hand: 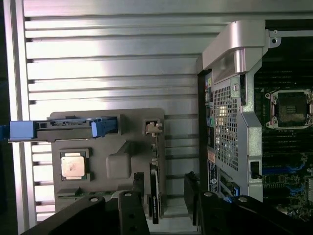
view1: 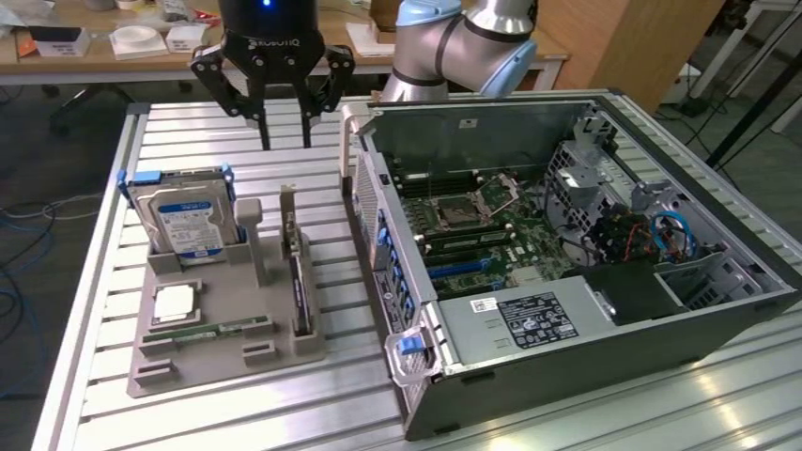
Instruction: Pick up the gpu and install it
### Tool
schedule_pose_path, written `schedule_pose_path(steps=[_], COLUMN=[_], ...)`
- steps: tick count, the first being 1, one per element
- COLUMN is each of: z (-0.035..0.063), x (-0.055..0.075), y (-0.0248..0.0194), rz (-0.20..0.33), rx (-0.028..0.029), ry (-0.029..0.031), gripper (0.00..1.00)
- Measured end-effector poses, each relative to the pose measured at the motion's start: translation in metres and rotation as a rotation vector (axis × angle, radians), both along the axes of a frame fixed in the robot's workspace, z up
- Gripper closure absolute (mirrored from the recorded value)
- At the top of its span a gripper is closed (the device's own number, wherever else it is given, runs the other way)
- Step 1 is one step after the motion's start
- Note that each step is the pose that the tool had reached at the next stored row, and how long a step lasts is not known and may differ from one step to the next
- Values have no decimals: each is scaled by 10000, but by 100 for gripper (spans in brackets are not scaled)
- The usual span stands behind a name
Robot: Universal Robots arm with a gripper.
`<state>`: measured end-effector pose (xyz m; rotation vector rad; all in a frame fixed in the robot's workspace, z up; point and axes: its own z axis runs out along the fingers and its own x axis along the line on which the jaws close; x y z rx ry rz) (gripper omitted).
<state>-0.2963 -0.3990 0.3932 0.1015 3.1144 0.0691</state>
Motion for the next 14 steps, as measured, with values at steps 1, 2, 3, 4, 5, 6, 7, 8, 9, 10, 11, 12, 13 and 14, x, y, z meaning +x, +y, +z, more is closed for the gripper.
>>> schedule_pose_path(steps=[1, 2, 3, 4, 5, 6, 7, 8, 9, 10, 11, 12, 13, 14], z=[0, 0, 0, 0, 0, 0, 0, 0, 0, 0, 0, 0, 0, 0], x=[0, 0, 0, 0, 0, 0, 0, -1, -1, 0, 0, 0, 0, 0], y=[0, 0, 0, 0, 0, 0, 0, -1, -7, -14, -22, -31, -41, -50], rz=[0, 0, 0, 0, 0, 0, -1, -1, 0, 1, 1, 0, 0, 0], rx=[0, 0, 0, 0, 0, 0, 0, 0, -1, -1, 0, 0, 0, 0], ry=[0, 0, 0, 0, 0, 0, 0, 0, 1, 1, 0, 0, 0, 0], gripper=[53, 53, 53, 53, 53, 53, 53, 53, 53, 53, 53, 53, 53, 53])
